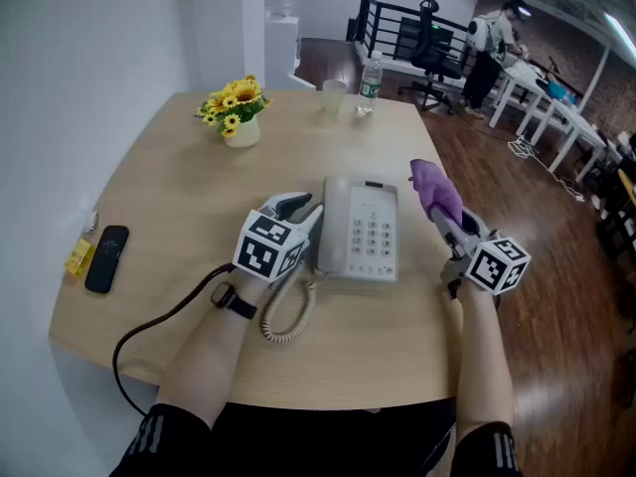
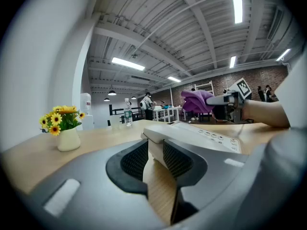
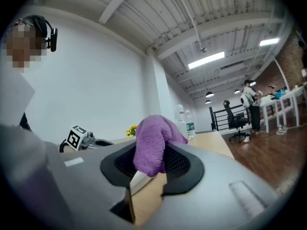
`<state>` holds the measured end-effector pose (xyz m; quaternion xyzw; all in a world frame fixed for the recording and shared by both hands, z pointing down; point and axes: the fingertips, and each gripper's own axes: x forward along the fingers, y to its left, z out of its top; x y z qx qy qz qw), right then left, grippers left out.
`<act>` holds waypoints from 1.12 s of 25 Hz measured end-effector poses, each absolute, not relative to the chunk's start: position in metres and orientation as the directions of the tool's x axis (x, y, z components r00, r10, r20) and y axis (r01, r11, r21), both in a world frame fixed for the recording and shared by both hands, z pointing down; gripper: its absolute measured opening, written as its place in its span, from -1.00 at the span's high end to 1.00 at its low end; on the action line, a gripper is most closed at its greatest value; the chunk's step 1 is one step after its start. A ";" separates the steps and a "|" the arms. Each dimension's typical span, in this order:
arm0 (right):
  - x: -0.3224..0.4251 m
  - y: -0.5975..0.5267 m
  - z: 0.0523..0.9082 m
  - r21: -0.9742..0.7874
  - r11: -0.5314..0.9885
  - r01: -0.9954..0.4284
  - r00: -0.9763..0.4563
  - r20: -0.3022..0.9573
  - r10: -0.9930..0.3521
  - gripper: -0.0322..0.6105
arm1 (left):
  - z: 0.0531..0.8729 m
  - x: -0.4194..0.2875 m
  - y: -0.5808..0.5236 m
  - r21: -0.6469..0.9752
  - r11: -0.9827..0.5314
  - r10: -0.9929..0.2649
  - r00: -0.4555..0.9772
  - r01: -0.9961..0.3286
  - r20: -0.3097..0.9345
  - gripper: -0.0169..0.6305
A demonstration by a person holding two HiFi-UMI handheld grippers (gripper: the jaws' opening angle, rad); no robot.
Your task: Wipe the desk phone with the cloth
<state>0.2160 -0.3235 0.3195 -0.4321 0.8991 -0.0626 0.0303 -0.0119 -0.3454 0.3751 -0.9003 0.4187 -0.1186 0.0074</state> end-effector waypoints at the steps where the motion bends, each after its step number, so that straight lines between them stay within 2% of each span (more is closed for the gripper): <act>1: 0.205 -0.325 0.313 -0.118 0.636 -0.762 -0.642 0.015 -0.766 0.51 | 0.375 -0.012 -0.346 -0.114 -0.649 -0.756 0.620 -0.752 0.209 0.66; 4: 0.170 -0.335 0.300 -0.054 0.691 -0.721 -0.693 0.088 -0.716 0.51 | 0.374 -0.012 -0.346 -0.121 -0.649 -0.756 0.619 -0.751 0.212 0.66; 9: 0.109 -0.363 0.304 0.090 0.753 -0.651 -0.707 0.289 -0.646 0.51 | 0.375 -0.011 -0.345 -0.125 -0.653 -0.753 0.622 -0.747 0.214 0.67; 14: 0.071 -0.384 0.336 0.071 0.792 -0.607 -0.711 0.396 -0.580 0.51 | 0.375 -0.010 -0.344 -0.129 -0.656 -0.751 0.626 -0.743 0.212 0.67; 19: 0.063 -0.393 0.364 0.089 0.795 -0.599 -0.674 0.479 -0.562 0.51 | 0.373 -0.005 -0.340 -0.174 -0.662 -0.748 0.626 -0.729 0.221 0.86; 28: 0.122 -0.394 0.376 0.224 0.755 -0.616 -0.508 0.619 -0.599 0.52 | 0.375 -0.006 -0.341 -0.164 -0.663 -0.746 0.626 -0.731 0.227 0.84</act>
